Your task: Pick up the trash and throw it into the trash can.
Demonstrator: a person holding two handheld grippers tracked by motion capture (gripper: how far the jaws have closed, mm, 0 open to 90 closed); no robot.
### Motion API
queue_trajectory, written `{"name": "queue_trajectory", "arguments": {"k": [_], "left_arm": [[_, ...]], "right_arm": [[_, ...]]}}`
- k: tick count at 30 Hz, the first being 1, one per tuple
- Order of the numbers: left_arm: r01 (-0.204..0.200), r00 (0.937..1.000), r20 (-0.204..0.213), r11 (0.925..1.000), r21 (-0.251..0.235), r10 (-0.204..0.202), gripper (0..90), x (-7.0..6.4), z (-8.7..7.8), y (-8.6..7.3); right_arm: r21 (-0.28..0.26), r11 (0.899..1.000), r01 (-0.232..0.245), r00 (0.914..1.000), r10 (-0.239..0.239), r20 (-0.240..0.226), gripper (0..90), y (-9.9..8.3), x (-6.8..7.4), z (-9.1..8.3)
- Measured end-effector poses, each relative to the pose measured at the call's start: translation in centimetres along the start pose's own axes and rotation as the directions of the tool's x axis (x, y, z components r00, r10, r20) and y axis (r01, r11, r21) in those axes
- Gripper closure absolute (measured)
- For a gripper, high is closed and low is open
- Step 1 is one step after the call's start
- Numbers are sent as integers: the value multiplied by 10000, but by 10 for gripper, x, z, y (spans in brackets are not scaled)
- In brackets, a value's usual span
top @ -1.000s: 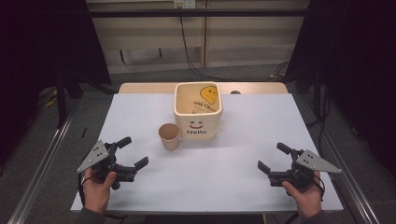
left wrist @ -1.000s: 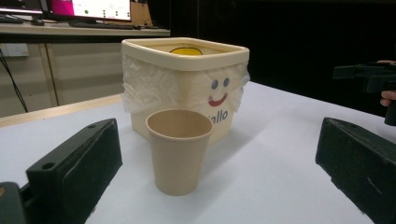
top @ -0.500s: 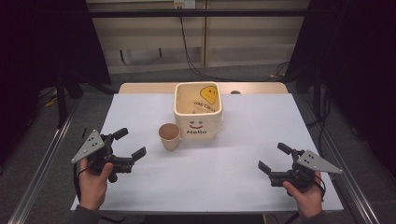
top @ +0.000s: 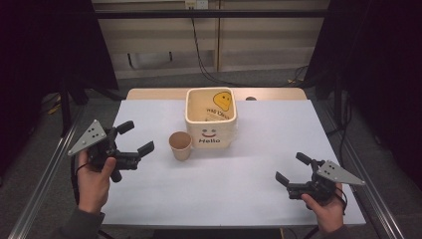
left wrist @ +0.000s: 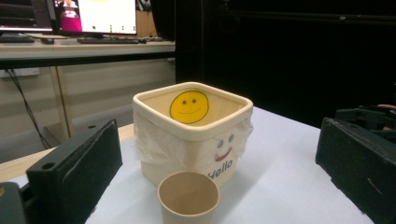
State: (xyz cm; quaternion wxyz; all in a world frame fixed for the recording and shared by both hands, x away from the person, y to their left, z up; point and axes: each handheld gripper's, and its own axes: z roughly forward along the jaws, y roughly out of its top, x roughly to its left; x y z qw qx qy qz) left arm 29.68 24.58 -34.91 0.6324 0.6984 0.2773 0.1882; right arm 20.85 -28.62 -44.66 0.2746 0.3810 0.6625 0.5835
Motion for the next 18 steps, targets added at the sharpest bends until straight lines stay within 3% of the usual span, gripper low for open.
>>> {"name": "queue_trajectory", "arguments": {"k": [6, 11, 13, 18], "left_arm": [[20, 10000, 59, 10000, 81, -21, 1, 6, 5, 19], [46, 9999, -125, 10000, -69, -47, 1, 11, 7, 35], [-92, 9998, -160, 9999, 57, 93, 1, 12, 6, 36], [51, 10000, -23, 10000, 71, -51, 1, 14, 10, 38]], "right_arm": [[2, 10000, 57, 10000, -57, -32, 0, 0, 0, 0], [-61, 10000, 40, 10000, -40, 2, 0, 0, -1, -1], [-63, 10000, 56, 10000, -56, -2, 0, 0, -1, -1], [-66, 10000, 65, 10000, -65, -13, 0, 0, -1, -1]]}}
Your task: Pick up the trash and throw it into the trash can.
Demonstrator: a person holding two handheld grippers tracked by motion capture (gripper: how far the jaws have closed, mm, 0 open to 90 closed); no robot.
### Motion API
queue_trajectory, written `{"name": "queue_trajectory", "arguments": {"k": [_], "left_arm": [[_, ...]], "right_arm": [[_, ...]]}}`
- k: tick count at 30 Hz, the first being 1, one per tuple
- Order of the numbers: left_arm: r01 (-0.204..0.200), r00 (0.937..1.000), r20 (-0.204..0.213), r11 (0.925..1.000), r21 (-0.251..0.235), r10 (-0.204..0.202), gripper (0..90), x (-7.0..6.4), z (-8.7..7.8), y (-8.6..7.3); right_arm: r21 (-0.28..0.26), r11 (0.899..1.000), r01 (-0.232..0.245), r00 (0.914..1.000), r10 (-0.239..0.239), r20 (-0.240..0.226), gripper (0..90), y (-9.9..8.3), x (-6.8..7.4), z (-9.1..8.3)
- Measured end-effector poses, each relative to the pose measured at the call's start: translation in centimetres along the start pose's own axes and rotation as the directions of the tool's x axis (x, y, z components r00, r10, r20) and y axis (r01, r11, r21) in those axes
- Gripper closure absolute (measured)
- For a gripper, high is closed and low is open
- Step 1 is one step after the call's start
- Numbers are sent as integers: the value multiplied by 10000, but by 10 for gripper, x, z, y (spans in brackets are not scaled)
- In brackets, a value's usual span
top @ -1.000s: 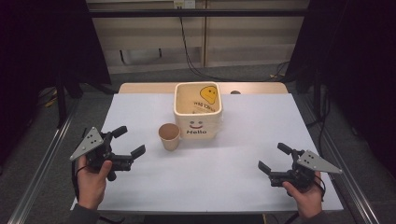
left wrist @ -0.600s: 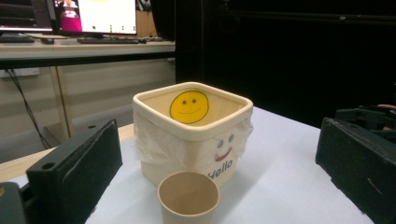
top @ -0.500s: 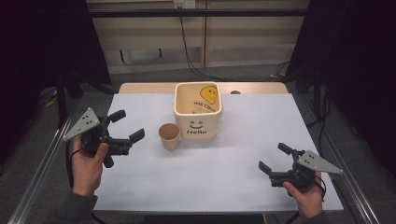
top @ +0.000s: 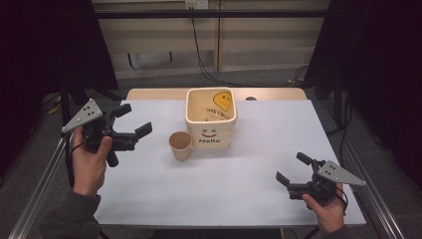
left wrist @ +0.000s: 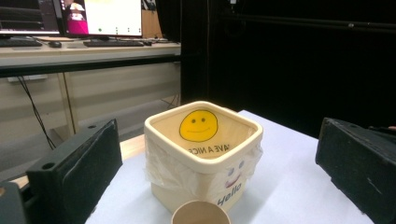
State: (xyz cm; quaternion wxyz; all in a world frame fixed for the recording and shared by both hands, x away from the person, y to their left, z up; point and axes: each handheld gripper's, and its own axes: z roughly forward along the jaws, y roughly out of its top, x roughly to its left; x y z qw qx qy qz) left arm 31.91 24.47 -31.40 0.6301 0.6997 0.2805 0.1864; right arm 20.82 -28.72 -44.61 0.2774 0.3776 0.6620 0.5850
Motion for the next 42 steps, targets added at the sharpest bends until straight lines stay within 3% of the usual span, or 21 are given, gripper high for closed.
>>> {"name": "queue_trajectory", "arguments": {"k": [5, 12, 14, 15, 16, 18, 19, 23, 31, 35, 37, 39, 40, 41, 42], "left_arm": [[182, 9997, -177, 9996, 199, -178, 1, 2, 3, 2], [62, 9998, -202, 9938, 1109, -40, 3, 5, 11, 16], [59, 9999, -139, 9906, 1368, -40, 3, 6, 14, 20], [19, 10000, -19, 9841, 1778, -16, 4, 7, 17, 25], [19, 10000, -19, 9841, 1778, -16, 4, 7, 17, 25], [24, 10000, 30, 9726, 2323, -32, 4, 8, 23, 31], [24, 10000, 30, 9726, 2323, -32, 5, 8, 23, 31], [-63, 10000, 42, 9482, 3177, 53, 6, 10, 31, 38], [-395, 9992, 104, 8744, 4837, 394, 10, 12, 49, 51], [-355, 9993, 141, 8361, 5474, 333, 14, 15, 56, 58], [-134, 9997, 228, 8154, 5787, 3, 16, 18, 59, 60], [-196, 9998, 150, 7880, 6153, 132, 16, 19, 62, 63], [-136, 9999, 66, 7818, 6233, 121, 17, 19, 64, 64], [-109, 9999, 89, 7711, 6367, 68, 17, 20, 65, 65], [-68, 10000, 76, 7666, 6421, 25, 17, 20, 67, 66]], "right_arm": [[20, 10000, -16, 10000, 16, 9, 0, 0, 0, 0], [20, 10000, -3, 10000, 3, -38, 0, 0, 0, 0], [25, 10000, 9, 10000, -9, -38, 0, 0, 0, 0], [46, 10000, 19, 10000, -19, -1, 0, 0, 0, 0], [52, 10000, 21, 10000, -21, -16, 0, 0, 0, 0], [36, 10000, -8, 10000, 8, 7, 0, 0, 0, 0], [28, 10000, 41, 10000, -41, -20, 0, 0, 0, 0], [81, 9999, 76, 10000, -76, -63, 0, 0, 0, 0], [107, 9999, 39, 10000, -38, -85, 0, 0, 0, 1], [192, 9998, 63, 9999, -61, -127, 0, 0, 0, 1], [149, 9998, 113, 9999, -112, -118, 1, -1, 0, 2], [164, 9998, 132, 9998, -130, -156, 1, -1, 0, 2], [197, 9998, 91, 9998, -88, -170, 2, -1, 0, 2], [203, 9997, 99, 9998, -96, -162, 2, -1, 0, 2], [205, 9997, 98, 9998, -95, -171, 2, -1, 0, 2]]}}
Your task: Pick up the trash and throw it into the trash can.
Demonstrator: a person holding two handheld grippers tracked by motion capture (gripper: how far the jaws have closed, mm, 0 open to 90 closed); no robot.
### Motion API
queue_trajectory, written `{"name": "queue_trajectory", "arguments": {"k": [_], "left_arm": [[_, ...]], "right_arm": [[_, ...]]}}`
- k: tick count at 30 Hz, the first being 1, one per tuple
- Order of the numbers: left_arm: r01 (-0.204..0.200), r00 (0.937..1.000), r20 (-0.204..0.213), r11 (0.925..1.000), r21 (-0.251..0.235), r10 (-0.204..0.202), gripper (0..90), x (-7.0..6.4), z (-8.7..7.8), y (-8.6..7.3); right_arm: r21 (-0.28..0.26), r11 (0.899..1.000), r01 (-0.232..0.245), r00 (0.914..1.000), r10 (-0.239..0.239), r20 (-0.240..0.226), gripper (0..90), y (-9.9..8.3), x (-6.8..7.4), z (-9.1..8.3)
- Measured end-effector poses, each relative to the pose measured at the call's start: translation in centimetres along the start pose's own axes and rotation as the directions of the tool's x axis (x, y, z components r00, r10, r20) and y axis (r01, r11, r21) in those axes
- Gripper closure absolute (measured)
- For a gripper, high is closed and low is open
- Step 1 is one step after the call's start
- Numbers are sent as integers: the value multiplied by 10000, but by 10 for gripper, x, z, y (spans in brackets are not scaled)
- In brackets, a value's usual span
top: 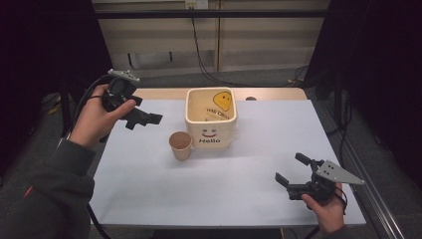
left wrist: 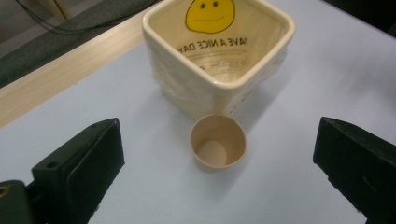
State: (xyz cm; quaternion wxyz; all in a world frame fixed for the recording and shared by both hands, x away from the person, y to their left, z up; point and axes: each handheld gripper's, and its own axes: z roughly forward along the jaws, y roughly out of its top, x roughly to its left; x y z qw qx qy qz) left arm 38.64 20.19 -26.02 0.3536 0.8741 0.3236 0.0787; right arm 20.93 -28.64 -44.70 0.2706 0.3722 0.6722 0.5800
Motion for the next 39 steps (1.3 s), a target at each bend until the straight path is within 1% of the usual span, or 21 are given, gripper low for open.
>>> {"name": "queue_trajectory", "arguments": {"k": [2, 3, 6, 9, 13, 14, 19, 21, 22, 24, 25, 26, 29, 30, 31, 32, 33, 35, 36, 37, 39], "left_arm": [[37, 9999, 131, 9994, 343, -42, 18, 0, 3, 3], [-121, 9998, 185, 9976, 689, 108, 18, 1, 4, 5], [-354, 9993, 191, 9888, 1451, 330, 19, 1, 10, 11], [-284, 9995, 200, 9859, 1651, 255, 19, 1, 15, 16], [-284, 9994, 230, 9767, 2130, 240, 22, 0, 21, 23], [-358, 9992, 274, 9728, 2291, 303, 22, 0, 23, 24], [-289, 9994, 256, 9661, 2564, 231, 22, 2, 34, 29], [-382, 9993, 166, 9584, 2829, 350, 22, 2, 40, 29], [-483, 9988, 153, 9518, 3030, 459, 22, 2, 43, 29], [-640, 9979, 169, 9430, 3266, 619, 22, 1, 49, 28], [-687, 9976, 142, 9432, 3251, 677, 22, 1, 53, 27], [-784, 9969, 192, 9374, 3394, 764, 22, 1, 56, 28], [-836, 9964, 202, 9281, 3629, 818, 22, 0, 66, 26], [-922, 9956, 214, 9200, 3809, 909, 22, 0, 69, 25], [-925, 9956, 236, 9205, 3796, 903, 22, 0, 73, 23], [-986, 9951, 351, 9138, 3941, 923, 22, 1, 76, 22], [-955, 9954, 288, 9137, 3950, 915, 22, 1, 81, 20], [-963, 9953, 366, 9052, 4140, 891, 22, 1, 89, 17], [-1086, 9940, 374, 8985, 4252, 1024, 23, 1, 93, 15], [-1121, 9937, 480, 8942, 4334, 1014, 23, 1, 96, 14], [-1161, 9932, 569, 8931, 4347, 1014, 23, 0, 104, 11]], "right_arm": [[-6, 10000, -60, 10000, 60, 35, 2, 0, 0, 0], [18, 10000, -70, 10000, 70, 20, 2, 0, 0, 0], [70, 10000, 23, 10000, -23, -20, 3, 0, 0, 0], [46, 10000, -10, 10000, 10, -6, 3, 0, 0, 0], [17, 10000, -59, 10000, 59, 6, 3, 0, -1, 0], [34, 10000, -19, 10000, 19, 21, 3, -1, -1, 0], [19, 10000, 7, 10000, -7, 17, 4, -1, -1, 0], [61, 10000, 36, 10000, -36, -8, 4, -1, -1, 0], [61, 10000, 44, 10000, -43, -20, 4, -1, -1, 0], [59, 10000, 42, 10000, -42, -30, 4, -1, -1, 0], [85, 9999, 61, 10000, -61, -42, 3, -1, -1, 0], [85, 9999, 61, 10000, -61, -42, 3, -1, -1, 0], [80, 9999, 65, 10000, -65, -54, 3, -1, -1, 0], [101, 9999, -7, 10000, 8, -46, 4, -1, -1, 0], [101, 9999, -7, 10000, 8, -46, 4, -1, -1, 0], [95, 10000, -3, 10000, 3, -43, 4, -1, -1, 0], [89, 10000, -8, 10000, 9, -81, 4, -1, -1, 1], [108, 9999, -38, 10000, 38, -45, 5, -1, 0, 1], [126, 9999, 5, 10000, -4, -68, 4, -1, -1, 1], [129, 9999, 1, 10000, 0, -78, 5, -2, -1, 1], [133, 9999, 50, 10000, -49, -51, 5, -2, -1, 1]]}}
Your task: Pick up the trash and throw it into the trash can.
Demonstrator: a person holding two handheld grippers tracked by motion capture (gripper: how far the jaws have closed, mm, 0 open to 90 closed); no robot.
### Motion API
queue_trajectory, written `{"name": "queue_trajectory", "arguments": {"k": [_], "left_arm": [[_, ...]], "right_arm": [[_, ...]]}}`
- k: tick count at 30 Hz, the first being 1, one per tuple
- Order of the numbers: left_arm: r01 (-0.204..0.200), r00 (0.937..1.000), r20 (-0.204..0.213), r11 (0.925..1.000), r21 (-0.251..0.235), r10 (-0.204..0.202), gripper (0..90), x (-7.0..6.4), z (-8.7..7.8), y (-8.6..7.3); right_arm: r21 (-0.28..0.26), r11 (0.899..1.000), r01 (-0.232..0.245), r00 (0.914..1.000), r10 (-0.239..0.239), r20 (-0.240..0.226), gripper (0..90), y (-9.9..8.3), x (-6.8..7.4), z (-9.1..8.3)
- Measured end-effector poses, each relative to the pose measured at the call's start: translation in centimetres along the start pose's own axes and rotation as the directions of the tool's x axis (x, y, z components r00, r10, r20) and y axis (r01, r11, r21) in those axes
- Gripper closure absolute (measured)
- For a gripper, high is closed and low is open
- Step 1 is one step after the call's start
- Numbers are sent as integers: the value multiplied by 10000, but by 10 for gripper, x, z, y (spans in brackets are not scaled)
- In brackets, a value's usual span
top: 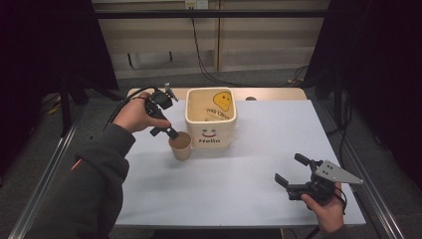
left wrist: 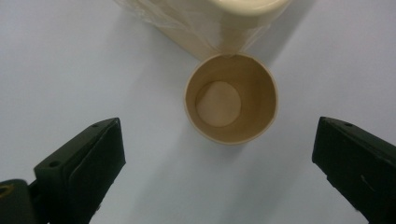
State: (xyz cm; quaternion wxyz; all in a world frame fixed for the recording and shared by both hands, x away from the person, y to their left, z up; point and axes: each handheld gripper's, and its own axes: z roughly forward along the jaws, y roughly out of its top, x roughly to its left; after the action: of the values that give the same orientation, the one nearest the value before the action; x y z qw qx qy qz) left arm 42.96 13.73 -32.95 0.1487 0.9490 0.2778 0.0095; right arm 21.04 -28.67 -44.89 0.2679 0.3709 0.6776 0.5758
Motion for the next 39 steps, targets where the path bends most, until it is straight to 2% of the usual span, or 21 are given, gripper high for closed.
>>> {"name": "queue_trajectory", "arguments": {"k": [3, 4, 5, 6, 8, 10, 11, 14, 16, 20, 21, 22, 23, 25, 27, 29, 31, 32, 37, 38, 39], "left_arm": [[-215, 9996, 198, 9995, 230, 211, 24, -1, 10, 2], [-175, 9998, 129, 9998, 128, 173, 25, -2, 14, 2], [-181, 9995, 272, 9995, 276, 174, 25, -3, 17, 2], [-289, 9994, 178, 9993, 222, 285, 26, -3, 22, 2], [-286, 9995, 139, 9989, 376, 281, 28, -4, 28, 3], [-156, 9994, 328, 9991, 407, 143, 28, -6, 33, 4], [-370, 9990, 254, 9985, 411, 360, 28, -6, 36, 4], [-268, 9995, 187, 9988, 417, 260, 28, -8, 42, 6], [-408, 9987, 313, 9978, 526, 392, 30, -7, 45, 7], [-351, 9992, 194, 9975, 613, 339, 38, -9, 52, 7], [-200, 9996, 224, 9977, 648, 186, 38, -9, 54, 7], [-397, 9991, 208, 9961, 782, 382, 41, -8, 54, 7], [-284, 9996, 100, 9974, 669, 278, 47, -9, 56, 7], [-384, 9991, 199, 9962, 787, 369, 50, -9, 58, 7], [-201, 9995, 274, 9961, 865, 177, 59, -9, 60, 7], [-207, 9996, 212, 9955, 919, 189, 81, -8, 64, 6], [-121, 9990, 441, 9968, 791, 86, 120, -7, 65, 5], [-229, 9985, 516, 9969, 753, 190, 157, -6, 65, 5], [-158, 9989, 458, 9960, 883, 118, 208, -6, 61, 4], [-261, 9982, 560, 9952, 945, 209, 211, -5, 59, 4], [-272, 9986, 476, 9968, 748, 237, 212, -5, 58, 3]], "right_arm": [[10, 10000, 12, 10000, -12, -21, 6, 0, 0, 0], [3, 10000, -6, 10000, 6, -7, 6, 0, 0, 0], [-1, 10000, 8, 10000, -8, -11, 6, 0, 0, 0], [-3, 10000, 7, 10000, -7, -12, 6, 0, 0, 0], [13, 10000, 17, 10000, -17, -28, 7, 0, 0, 0], [13, 10000, 12, 10000, -12, -36, 7, 0, 0, 0], [39, 10000, 17, 10000, -16, -58, 7, 0, 0, 0], [15, 10000, 2, 10000, -2, -46, 8, 0, 0, 0], [14, 10000, 9, 10000, -9, -49, 8, 0, 0, 0], [46, 10000, 16, 10000, -16, -58, 8, -1, 0, 0], [46, 10000, 16, 10000, -16, -58, 8, -1, 0, 0], [48, 10000, 24, 10000, -24, -53, 8, -1, 0, 0], [46, 10000, 27, 10000, -26, -48, 8, -1, 0, 0], [44, 10000, 51, 10000, -50, -44, 9, -1, -1, 0], [48, 10000, 49, 10000, -49, -37, 10, -1, -1, 0], [68, 10000, 54, 10000, -54, -67, 10, -1, -1, 0], [60, 10000, 32, 10000, -32, -39, 9, -1, 0, 0], [55, 10000, 21, 10000, -21, -54, 9, -1, 0, 0], [85, 9999, -57, 10000, 57, -22, 10, -1, 0, 0], [70, 10000, -56, 10000, 56, -30, 10, -1, 0, 0], [49, 10000, 5, 10000, -5, -24, 10, -1, -1, 0]]}}
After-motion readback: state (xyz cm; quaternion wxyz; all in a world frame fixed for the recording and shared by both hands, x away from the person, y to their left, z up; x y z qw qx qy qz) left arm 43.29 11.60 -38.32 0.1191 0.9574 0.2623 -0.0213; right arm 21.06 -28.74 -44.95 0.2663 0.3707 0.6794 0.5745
